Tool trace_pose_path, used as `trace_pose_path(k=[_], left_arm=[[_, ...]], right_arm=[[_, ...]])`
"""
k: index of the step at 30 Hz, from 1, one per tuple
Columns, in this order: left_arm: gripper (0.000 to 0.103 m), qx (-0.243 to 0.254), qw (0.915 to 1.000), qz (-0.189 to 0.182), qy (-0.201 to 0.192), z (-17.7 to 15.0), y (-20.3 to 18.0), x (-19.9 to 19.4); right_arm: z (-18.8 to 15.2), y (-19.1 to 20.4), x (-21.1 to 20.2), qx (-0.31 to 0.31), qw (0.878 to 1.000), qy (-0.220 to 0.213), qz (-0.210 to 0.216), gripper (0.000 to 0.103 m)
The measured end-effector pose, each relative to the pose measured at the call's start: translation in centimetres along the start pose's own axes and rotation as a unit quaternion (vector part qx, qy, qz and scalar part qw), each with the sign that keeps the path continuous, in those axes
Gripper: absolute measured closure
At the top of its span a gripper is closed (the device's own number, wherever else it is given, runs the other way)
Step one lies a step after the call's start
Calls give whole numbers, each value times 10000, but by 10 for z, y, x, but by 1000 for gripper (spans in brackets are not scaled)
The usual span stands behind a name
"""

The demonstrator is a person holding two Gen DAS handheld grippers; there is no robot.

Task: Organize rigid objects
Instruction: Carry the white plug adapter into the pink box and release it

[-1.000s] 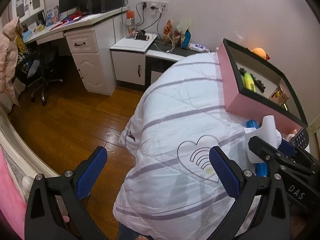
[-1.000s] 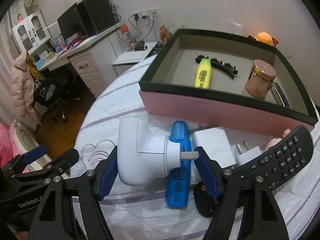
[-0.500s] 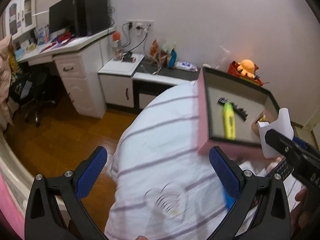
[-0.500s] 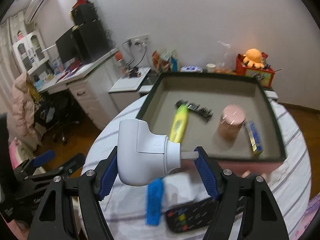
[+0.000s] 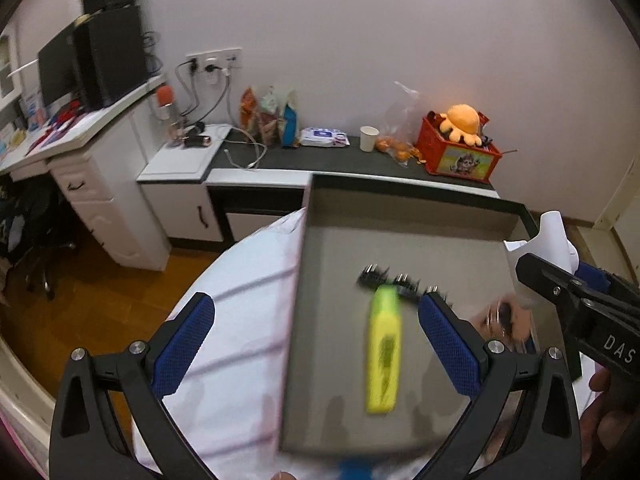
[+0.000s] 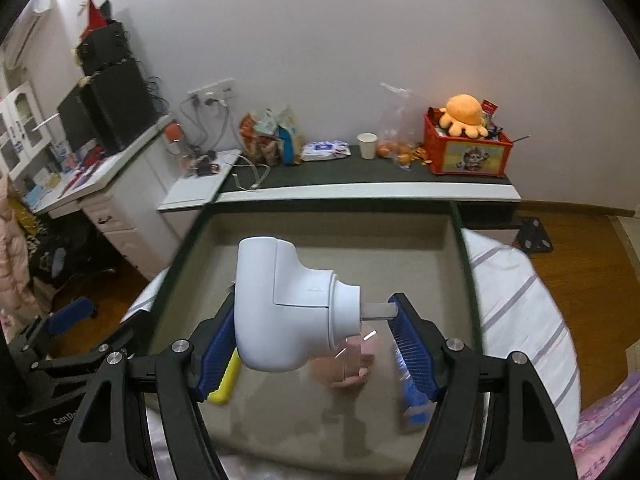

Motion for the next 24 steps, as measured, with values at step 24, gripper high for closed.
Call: trace_pose_path(k=[24], left_arm=[[0, 357, 9977, 54, 571, 16, -34, 67]], right_arm=[[21, -55, 97, -73, 9913, 1147, -634, 24]])
Point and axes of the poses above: each gripper's, at about its wrist camera, not at the fingertips, and x roughly the way its jaws point, y to its left, z to its top, the point moved 6 cm from there along x, roughly the way its jaws point, and after that the axes turned 7 degrees about x, right-handed, at the moved point
